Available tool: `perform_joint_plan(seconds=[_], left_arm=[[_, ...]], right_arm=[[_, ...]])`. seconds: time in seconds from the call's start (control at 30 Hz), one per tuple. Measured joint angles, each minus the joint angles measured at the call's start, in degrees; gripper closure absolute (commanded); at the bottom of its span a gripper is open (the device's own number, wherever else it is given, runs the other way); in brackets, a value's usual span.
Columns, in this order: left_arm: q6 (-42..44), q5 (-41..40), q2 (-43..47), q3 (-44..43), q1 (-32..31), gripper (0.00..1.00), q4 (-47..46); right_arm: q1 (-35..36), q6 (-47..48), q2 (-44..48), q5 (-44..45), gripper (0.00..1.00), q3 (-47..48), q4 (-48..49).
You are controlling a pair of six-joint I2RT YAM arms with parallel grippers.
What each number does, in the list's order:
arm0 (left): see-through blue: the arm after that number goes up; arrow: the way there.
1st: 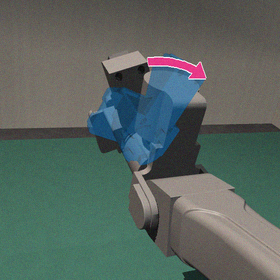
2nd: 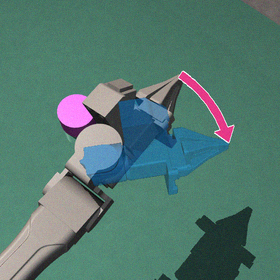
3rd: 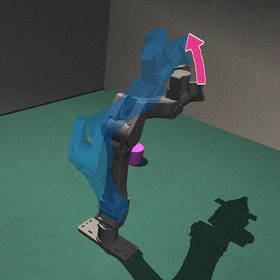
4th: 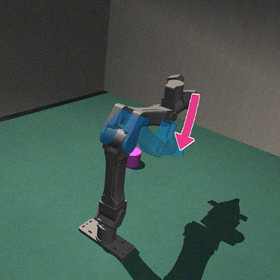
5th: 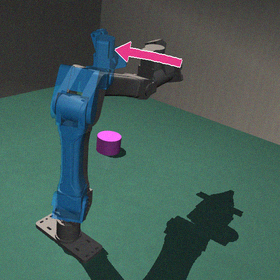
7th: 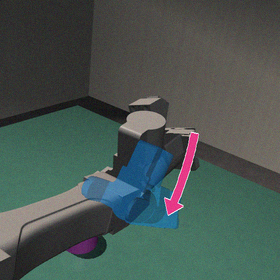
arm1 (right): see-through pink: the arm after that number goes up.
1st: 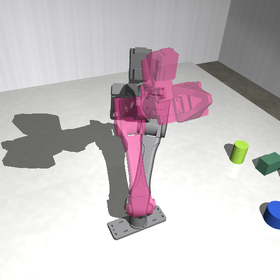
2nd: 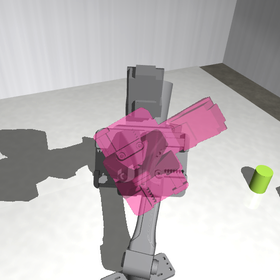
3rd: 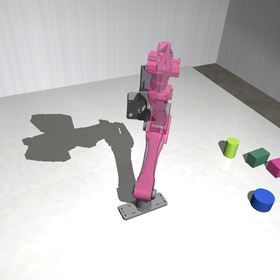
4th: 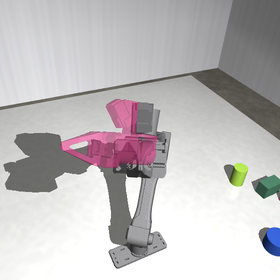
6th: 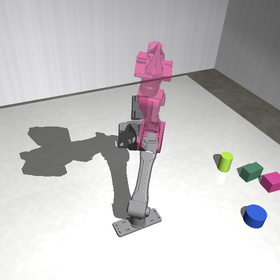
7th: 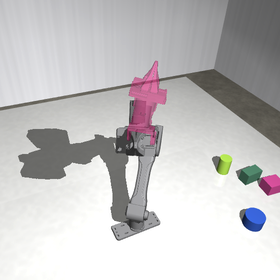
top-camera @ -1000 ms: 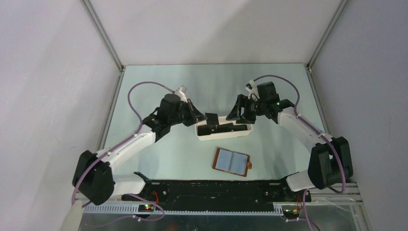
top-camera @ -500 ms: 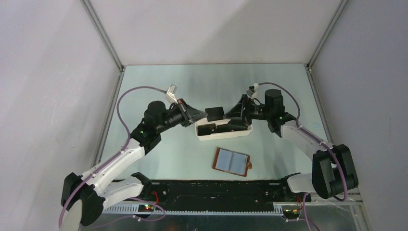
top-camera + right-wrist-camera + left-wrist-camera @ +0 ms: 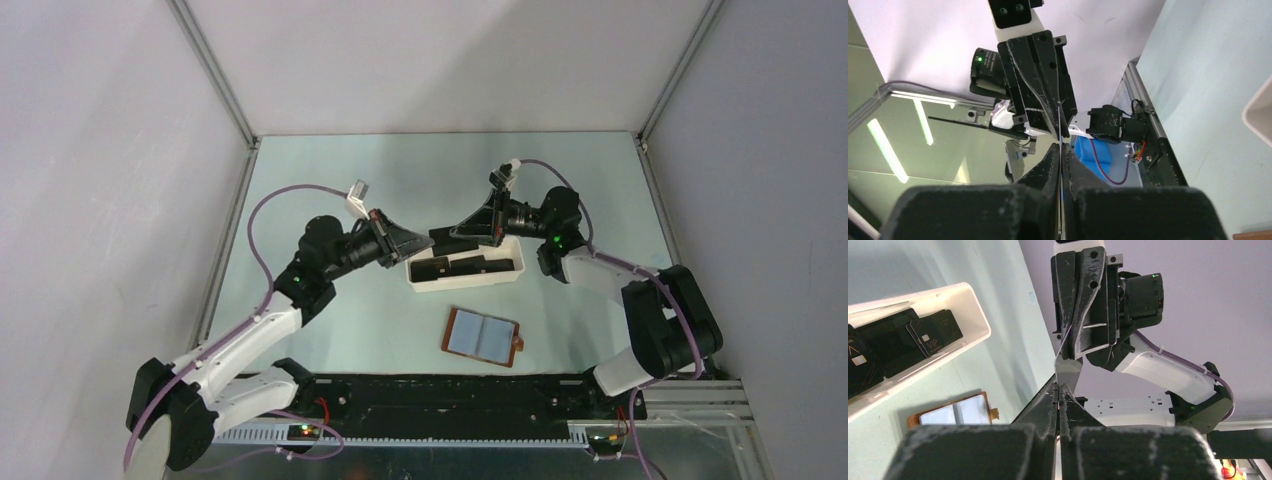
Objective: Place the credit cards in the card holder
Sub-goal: Pick up the credit card from the storage box.
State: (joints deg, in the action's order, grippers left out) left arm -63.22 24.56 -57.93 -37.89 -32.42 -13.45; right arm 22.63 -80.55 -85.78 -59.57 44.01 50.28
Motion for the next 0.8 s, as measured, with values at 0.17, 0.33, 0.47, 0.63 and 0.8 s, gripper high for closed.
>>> perform_joint_plan(seconds=[0.17,0.33,0.47,0.63,0.8], left_arm=[[0.00,0.26,0.26,0.09,0.00,0.32,-1.07],[2.80,0.07,1.03,0.59,0.09,0.16,0.48],[8.83,1.36,0.46,-0.13,0.11,0.16,5.42],[17.38,11.15,-4.15,-3.63,0.15,0.17,10.93],[21.49,22.03,-7.93,-7.19,-0.79,0.19,12.68]], right_arm=[[0.31,-3.30,-1.01,-1.14,1.00,-0.09,3.89],[-1.01,7.82,3.63,-3.15,1.00,0.94,-11.74],[-1.86,27.32,7.43,-3.69,1.00,8.00,-39.08],[-1.70,48.19,9.66,-4.17,1.00,13.64,-65.99],[0.28,61.24,10.29,-4.57,1.00,13.64,-84.48]])
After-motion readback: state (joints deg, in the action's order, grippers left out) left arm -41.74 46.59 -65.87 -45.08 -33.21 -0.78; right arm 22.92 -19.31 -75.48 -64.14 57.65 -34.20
